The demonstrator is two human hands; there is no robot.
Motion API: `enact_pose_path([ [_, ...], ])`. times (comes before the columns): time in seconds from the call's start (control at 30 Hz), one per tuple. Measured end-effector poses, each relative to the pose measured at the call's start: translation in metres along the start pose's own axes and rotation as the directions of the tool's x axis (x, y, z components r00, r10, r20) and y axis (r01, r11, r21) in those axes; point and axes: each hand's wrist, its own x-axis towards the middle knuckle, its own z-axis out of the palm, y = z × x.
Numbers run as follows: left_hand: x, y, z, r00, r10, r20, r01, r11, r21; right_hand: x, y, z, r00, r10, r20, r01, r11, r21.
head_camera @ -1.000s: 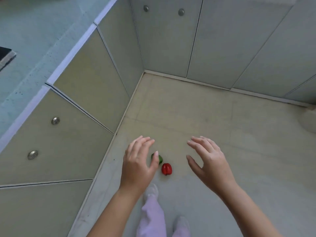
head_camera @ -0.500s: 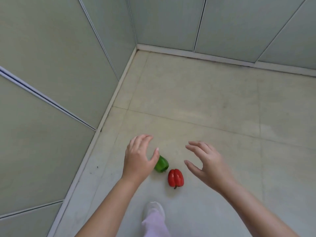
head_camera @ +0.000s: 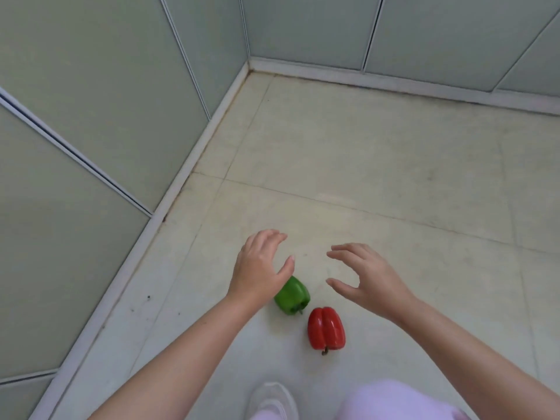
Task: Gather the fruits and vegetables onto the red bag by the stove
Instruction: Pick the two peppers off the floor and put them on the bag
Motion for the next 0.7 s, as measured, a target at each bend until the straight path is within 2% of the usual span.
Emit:
enact_pose_path([
  [0.13, -0.006, -0.023, 0.01, 0.996, 0.052, 0.071, -0.057, 0.996, 0.072, -0.013, 0.018, 0.017, 0.996, 0.012, 0.094, -0.014, 1.0, 0.025],
  [0.3, -0.016, -0.034, 0.039, 0.993, -0.006, 0.114, 0.003, 1.0, 0.03, -0.03, 0.038, 0.039, 0.976, -0.01, 0.217, -0.004, 0.998, 0.062],
  [0.47, -0.026, -0.043, 0.066, 0.984, -0.153, 0.092, 0.158, 0.986, -0.047, -0.036, 0.045, 0.061, 0.956, 0.031, 0.292, -0.073, 0.988, 0.133],
  [0.7, -0.035, -0.056, 0.097, 0.958, -0.223, 0.178, 0.237, 0.97, -0.057, -0.043, 0.045, 0.09, 0.924, 0.059, 0.379, -0.141, 0.971, 0.193],
])
